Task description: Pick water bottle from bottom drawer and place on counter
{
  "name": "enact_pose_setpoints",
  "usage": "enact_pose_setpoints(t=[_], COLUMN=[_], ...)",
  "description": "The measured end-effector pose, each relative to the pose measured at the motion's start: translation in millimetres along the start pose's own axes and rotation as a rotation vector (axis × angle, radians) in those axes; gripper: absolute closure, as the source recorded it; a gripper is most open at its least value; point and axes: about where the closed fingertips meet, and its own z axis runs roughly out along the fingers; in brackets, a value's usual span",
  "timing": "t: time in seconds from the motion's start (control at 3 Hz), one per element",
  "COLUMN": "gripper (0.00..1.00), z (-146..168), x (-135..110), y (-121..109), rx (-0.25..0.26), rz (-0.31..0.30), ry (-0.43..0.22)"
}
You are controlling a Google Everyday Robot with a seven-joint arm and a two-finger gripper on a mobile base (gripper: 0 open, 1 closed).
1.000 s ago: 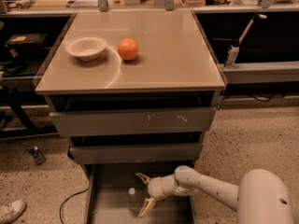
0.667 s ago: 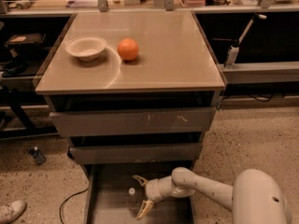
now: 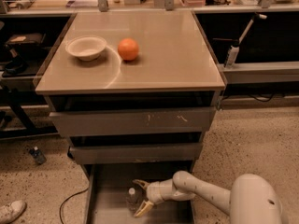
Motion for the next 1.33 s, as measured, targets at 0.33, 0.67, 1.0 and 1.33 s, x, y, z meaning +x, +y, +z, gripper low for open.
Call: enact_pose_setpoints(t=[0.33,0.67,1.0,1.33], gripper=[0.38,0.61,0.84,1.00], z=[0.3,0.4,0.4,0.6], x=[0.6,0.6,0.6,0.5], y=[0.3,0.3,0.3,0.5], rx=[0.001,0.001,0.001,0.000], rz=[0.002,0.002,0.002,0.002], ry=[-0.001,-0.001,-0.001,-0.001])
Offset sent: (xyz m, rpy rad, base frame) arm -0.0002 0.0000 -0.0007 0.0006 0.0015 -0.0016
